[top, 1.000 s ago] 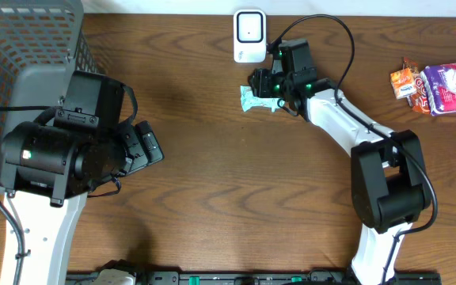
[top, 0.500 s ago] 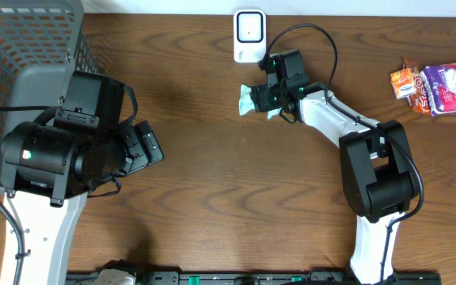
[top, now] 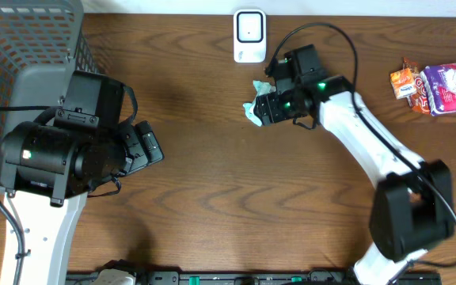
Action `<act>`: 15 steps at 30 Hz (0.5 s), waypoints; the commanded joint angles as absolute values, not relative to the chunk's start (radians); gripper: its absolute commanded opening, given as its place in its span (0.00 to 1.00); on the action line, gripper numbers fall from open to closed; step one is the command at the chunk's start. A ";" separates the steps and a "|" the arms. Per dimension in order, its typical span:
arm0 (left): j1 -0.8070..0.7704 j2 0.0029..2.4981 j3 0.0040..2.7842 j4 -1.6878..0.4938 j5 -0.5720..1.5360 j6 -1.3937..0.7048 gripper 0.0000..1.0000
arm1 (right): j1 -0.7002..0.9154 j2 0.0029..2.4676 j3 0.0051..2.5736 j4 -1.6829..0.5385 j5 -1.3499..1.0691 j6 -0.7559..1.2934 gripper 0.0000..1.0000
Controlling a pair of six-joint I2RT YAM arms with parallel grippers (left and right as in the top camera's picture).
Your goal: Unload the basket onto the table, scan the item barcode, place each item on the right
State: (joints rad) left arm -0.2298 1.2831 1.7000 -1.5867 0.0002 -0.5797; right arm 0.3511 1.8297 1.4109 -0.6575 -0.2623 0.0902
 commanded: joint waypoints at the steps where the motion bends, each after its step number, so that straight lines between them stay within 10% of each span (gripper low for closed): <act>1: -0.226 1.286 1.701 -1.589 -0.012 -0.585 0.98 | 0.359 1.792 1.411 -0.640 -0.239 0.122 0.73; 15: -0.226 1.286 1.701 -1.589 -0.012 -0.585 0.98 | 0.324 1.991 1.411 -0.501 -0.204 0.480 0.86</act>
State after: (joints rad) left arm -0.2298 1.2831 1.7000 -1.5864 0.0002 -0.5797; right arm 0.3435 1.9255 1.4113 -0.5240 -0.1352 0.4229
